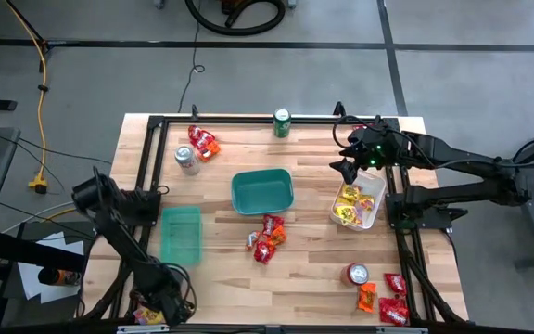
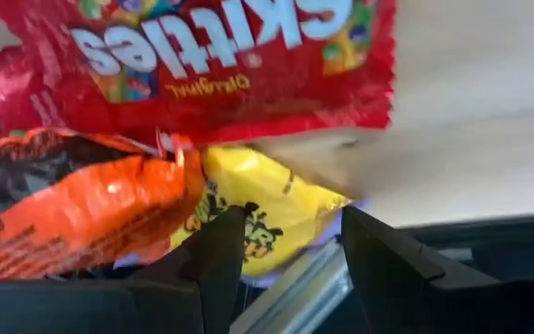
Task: Sort candy
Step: Put the yellow candy into the white bin
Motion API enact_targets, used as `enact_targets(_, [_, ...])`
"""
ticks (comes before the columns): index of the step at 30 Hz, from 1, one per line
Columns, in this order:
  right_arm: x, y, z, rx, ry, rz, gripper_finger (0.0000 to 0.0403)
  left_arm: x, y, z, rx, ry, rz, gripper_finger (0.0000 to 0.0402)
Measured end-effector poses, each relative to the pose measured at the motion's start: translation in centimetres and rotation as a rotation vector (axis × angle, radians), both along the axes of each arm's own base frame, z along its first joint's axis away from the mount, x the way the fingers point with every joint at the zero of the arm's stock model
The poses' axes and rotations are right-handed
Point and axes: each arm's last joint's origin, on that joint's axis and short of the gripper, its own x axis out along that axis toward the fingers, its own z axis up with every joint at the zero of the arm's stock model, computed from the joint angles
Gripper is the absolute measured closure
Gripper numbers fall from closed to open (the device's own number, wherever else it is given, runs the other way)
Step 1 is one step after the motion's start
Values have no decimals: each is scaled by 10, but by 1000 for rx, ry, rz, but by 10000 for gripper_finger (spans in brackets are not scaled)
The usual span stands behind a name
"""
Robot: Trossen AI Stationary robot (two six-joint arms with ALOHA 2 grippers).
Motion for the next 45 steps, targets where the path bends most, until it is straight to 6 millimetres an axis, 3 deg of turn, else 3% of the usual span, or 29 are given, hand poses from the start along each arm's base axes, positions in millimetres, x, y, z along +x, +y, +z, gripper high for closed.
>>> enact_targets(9, [0, 0, 0, 0, 2, 0, 112, 2, -3, -11, -3, 15, -30, 246])
enact_targets(11, [0, 0, 0, 0, 2, 0, 112, 2, -3, -11, -10, 4, -51, 272])
enact_targets(15, [0, 0, 0, 0, 2, 0, 112, 2, -5, -11, -39, -25, -90, 368])
enact_targets(18, [0, 0, 0, 1, 3, 0, 112, 3, -6, -9, -62, -70, -127, 386])
enact_targets(21, [0, 0, 0, 0, 4, 0, 112, 5, -3, 0, -82, -162, -193, 392])
enact_targets(25, [0, 0, 0, 0, 4, 0, 112, 10, 5, 31, -156, -335, -291, 397])
enact_targets(29, [0, 0, 0, 0, 4, 0, 112, 16, 29, 70, -183, -518, -358, 399])
enact_targets(36, [0, 0, 0, 0, 4, -1, 112, 38, 96, 128, -62, -906, -412, 400])
enact_targets(40, [0, 0, 0, 1, 3, 0, 112, 57, 136, 143, 65, -1072, -450, 401])
enact_targets(45, [1, 1, 1, 29, -21, 23, 112, 83, 186, 149, 256, -1212, -590, 401])
